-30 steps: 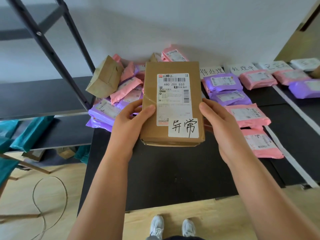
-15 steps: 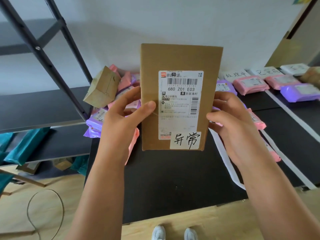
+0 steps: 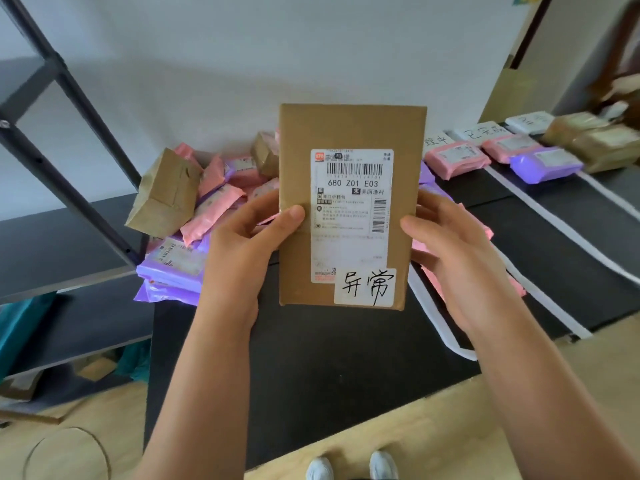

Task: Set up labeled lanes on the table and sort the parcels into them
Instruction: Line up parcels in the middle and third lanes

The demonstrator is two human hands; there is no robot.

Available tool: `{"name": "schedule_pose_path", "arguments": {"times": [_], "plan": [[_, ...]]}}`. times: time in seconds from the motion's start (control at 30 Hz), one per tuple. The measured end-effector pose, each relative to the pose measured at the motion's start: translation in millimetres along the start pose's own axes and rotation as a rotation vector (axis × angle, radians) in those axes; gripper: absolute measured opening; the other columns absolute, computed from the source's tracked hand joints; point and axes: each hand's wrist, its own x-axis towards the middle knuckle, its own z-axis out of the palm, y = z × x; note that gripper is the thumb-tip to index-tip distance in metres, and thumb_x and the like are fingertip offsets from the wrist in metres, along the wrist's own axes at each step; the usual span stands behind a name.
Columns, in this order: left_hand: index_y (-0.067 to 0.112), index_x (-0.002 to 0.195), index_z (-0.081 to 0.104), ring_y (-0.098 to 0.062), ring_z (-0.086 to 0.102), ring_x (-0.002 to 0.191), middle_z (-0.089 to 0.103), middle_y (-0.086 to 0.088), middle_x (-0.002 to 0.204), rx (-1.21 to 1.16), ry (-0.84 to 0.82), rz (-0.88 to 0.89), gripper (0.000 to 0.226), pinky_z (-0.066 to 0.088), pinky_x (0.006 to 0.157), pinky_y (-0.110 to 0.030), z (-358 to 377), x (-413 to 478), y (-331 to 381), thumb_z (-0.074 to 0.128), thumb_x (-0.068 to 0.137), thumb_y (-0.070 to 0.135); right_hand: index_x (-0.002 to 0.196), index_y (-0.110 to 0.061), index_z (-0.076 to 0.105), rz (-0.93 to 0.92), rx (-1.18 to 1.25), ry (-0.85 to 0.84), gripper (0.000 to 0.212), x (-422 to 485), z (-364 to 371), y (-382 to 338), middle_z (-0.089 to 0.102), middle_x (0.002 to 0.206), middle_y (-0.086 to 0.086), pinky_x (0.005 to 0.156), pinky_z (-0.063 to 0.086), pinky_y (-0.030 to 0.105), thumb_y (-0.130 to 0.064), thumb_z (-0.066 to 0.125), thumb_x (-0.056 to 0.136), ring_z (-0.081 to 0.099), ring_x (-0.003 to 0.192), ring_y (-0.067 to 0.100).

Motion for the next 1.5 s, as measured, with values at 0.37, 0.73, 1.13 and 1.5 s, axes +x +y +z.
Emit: {"name": "schedule_pose_path", "arguments": {"times": [0.37,0.73,1.13,1.5], "plan": [[0.023,0.111,0.07,-0.008,0.07,0.092,0.075,0.008,0.102,0.115,-0.253,-0.135,0.036,0.047,0.073,-0.023,101,13,-44,0.076,0.081,0.043,0.12,-0.025,0.058,0.174,-0.016,0.431,0.029,-58,-77,22,0.074,0.106,-0.008,0.089,0.055,0.037,-0.031,0.066,0.092,0.07,0.1,0.01],[0.033,0.114,0.062,-0.005,0.066,0.089,0.069,0.014,0.105,0.317,-0.349,-0.219,0.034,0.044,0.064,-0.022,279,-21,-73,0.071,0.084,0.049,0.125,-0.024,0.055,0.343,0.062,0.618,0.039,-79,-231,54,0.073,0.101,-0.005,0.07,0.056,0.03,-0.042,0.065,0.091,0.071,0.091,0.012],[0.039,0.122,0.054,-0.009,0.065,0.091,0.065,0.014,0.104,0.366,-0.528,-0.269,0.04,0.054,0.075,-0.028,498,-82,-109,0.071,0.086,0.041,0.122,-0.021,0.053,0.412,-0.001,0.702,0.035,-120,-451,59,0.07,0.101,-0.005,0.088,0.056,0.039,-0.042,0.061,0.095,0.068,0.094,0.012],[0.037,0.117,0.053,-0.006,0.061,0.085,0.06,0.015,0.101,0.433,-0.615,-0.354,0.033,0.043,0.058,-0.019,652,-24,-147,0.068,0.088,0.042,0.123,-0.018,0.054,0.448,-0.007,0.746,0.037,-57,-600,87,0.072,0.102,-0.004,0.081,0.058,0.034,-0.046,0.051,0.099,0.069,0.091,0.01]]}}
